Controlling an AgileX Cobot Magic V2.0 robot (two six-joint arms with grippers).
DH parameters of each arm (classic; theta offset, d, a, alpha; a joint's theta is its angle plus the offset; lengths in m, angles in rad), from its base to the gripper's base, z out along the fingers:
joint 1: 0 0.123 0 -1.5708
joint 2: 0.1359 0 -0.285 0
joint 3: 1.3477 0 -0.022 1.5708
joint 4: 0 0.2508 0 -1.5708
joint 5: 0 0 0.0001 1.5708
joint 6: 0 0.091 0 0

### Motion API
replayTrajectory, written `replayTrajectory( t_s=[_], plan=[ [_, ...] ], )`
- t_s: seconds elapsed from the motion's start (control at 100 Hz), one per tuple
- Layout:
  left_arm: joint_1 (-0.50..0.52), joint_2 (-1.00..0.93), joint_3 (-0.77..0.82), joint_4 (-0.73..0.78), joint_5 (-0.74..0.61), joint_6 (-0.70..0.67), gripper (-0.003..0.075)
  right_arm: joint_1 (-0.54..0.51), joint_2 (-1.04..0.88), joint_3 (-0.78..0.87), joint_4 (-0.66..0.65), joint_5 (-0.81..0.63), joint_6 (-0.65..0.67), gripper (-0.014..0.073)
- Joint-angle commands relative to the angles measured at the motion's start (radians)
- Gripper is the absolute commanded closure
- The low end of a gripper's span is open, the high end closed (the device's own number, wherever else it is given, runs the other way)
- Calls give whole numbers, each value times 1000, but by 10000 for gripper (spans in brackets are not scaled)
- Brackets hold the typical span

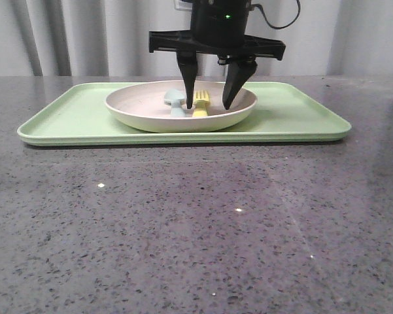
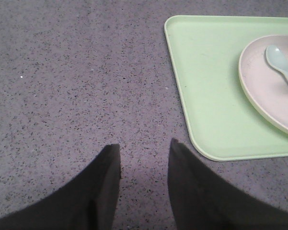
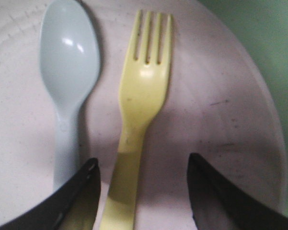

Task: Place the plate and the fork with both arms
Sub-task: 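Lower the right gripper onto the yellow fork and grasp it, then lift the yellow fork with the right gripper and move it beside the plate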

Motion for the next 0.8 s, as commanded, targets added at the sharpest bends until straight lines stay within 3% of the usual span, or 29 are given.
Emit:
replayTrajectory(
  t_s=[0.0,0.37,0.49,0.79],
  plan=[
    [2,-9,-28,-5,-70,-11,471,0,-52,-35,0,-22,1,191],
    [2,-9,-28,-5,-70,-11,471,0,-52,-35,0,-23,1,596],
    [2,-9,-28,-5,-70,-11,471,0,-52,-35,0,-21,1,643],
    [2,-9,-28,-5,-68,-11,471,-1,-100,-35,-44,18,1,643]
  ],
)
